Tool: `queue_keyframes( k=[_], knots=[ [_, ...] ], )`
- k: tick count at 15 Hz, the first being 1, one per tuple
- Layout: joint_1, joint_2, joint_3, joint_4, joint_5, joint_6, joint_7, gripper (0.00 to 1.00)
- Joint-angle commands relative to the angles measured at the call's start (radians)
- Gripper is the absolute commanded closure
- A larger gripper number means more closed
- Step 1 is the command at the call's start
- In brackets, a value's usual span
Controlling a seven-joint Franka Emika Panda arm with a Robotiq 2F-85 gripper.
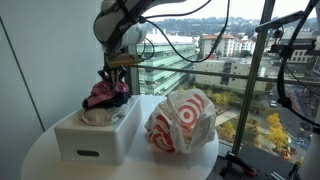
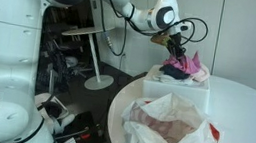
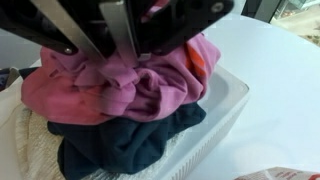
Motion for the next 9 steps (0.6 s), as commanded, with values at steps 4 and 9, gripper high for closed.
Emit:
queue_keyframes(
  k=[4, 9],
  knots=[
    [0.042, -0.220, -0.017, -0.105, -0.020, 0.000, 0.098, 0.94],
    [0.039, -0.467, 0.017, -0.224, -0.132, -0.016, 0.284, 0.95]
  ],
)
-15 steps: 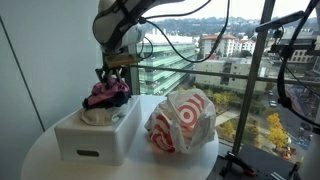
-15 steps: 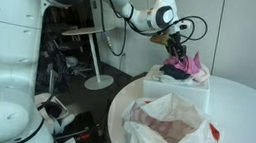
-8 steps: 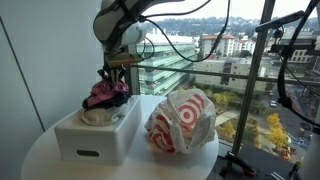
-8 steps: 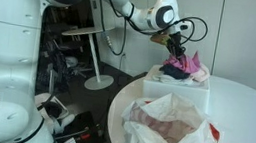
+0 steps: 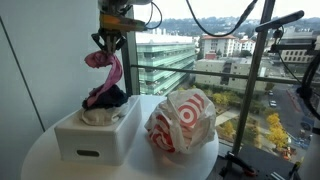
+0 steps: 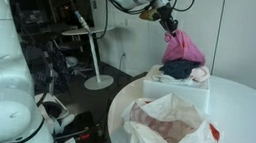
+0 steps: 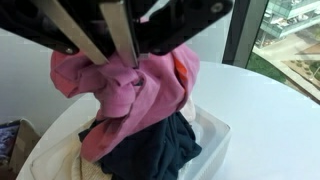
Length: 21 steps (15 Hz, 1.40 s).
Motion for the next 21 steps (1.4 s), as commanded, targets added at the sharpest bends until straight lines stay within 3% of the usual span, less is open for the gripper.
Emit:
queue_keyframes(
  k=[1, 5, 8, 10, 11, 16, 21],
  knots=[
    [-0.008, -0.226, 0.031, -0.142, -0.096, -0.011, 0.163, 0.95],
    [-0.069, -0.454, 0.110, -0.264, -0.162, -0.046, 0.338, 0.95],
    [-0.112, -0.637, 0.160, -0.362, -0.125, -0.098, 0.421, 0.96],
    [-0.079, -0.762, 0.137, -0.450, -0.122, -0.149, 0.485, 0.96],
    [-0.124, -0.823, 0.166, -0.494, -0.084, -0.156, 0.491, 0.96],
    [-0.193, -1.042, 0.148, -0.705, -0.014, -0.135, 0.546, 0.98],
    [-0.309, -1.098, 0.123, -0.862, -0.011, -0.014, 0.545, 0.98]
  ],
)
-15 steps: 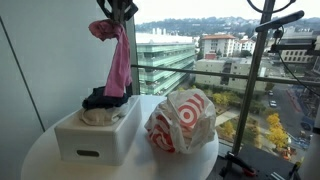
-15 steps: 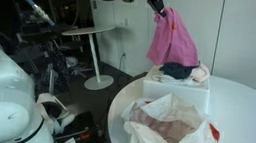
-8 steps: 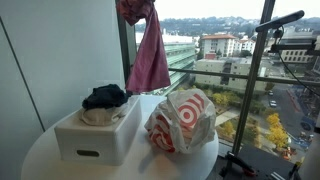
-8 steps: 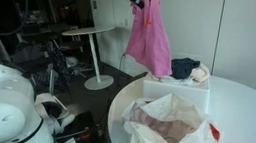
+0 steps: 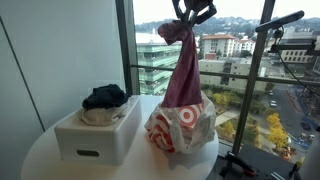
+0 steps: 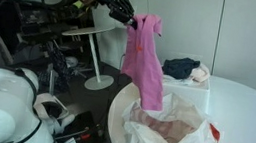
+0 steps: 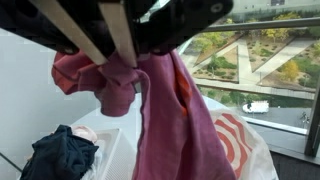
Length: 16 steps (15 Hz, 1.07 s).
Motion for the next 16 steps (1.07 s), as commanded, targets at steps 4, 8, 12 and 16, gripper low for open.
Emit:
queue_keyframes(
  k=[4, 8, 12, 16],
  knots=[
    [-0.175, 0.007, -0.013, -0.170, -0.003, 0.281, -0.015, 0.98],
    [-0.277, 0.105, -0.012, -0.160, 0.016, 0.419, -0.017, 0.97],
    [-0.308, 0.153, -0.006, -0.160, 0.034, 0.430, -0.029, 0.98],
    [-0.318, 0.168, 0.022, -0.162, 0.027, 0.375, -0.012, 0.98]
  ],
)
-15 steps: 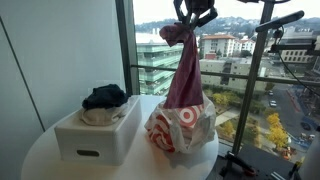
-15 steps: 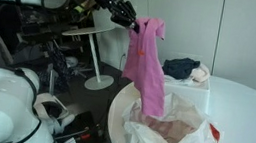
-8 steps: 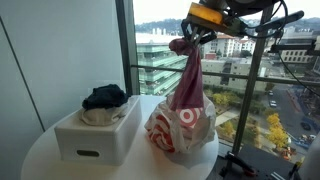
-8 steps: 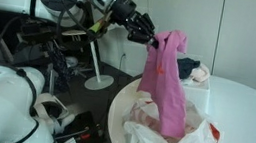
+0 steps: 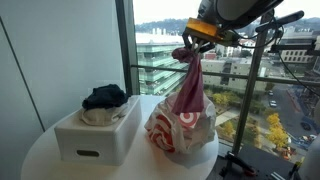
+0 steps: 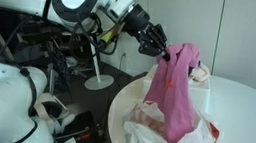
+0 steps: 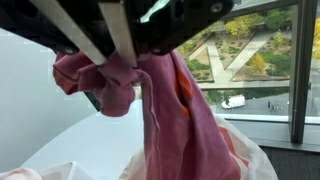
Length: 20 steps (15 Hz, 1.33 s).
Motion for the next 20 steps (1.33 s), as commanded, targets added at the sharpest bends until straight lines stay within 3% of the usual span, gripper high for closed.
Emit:
queue_keyframes(
  k=[1, 6, 11, 16, 20],
  knots=[
    [-0.044, 0.005, 0.048, 0.000, 0.000, -0.024, 0.008, 0.97],
    [-0.118, 0.058, 0.079, -0.003, -0.024, -0.082, 0.048, 0.95],
    [-0.052, 0.188, 0.129, -0.008, -0.045, -0.088, 0.019, 0.97],
    [0.078, 0.270, 0.060, -0.009, 0.004, -0.190, -0.026, 0.97],
    [0.119, 0.327, -0.001, -0.008, 0.020, -0.314, -0.049, 0.98]
  ],
)
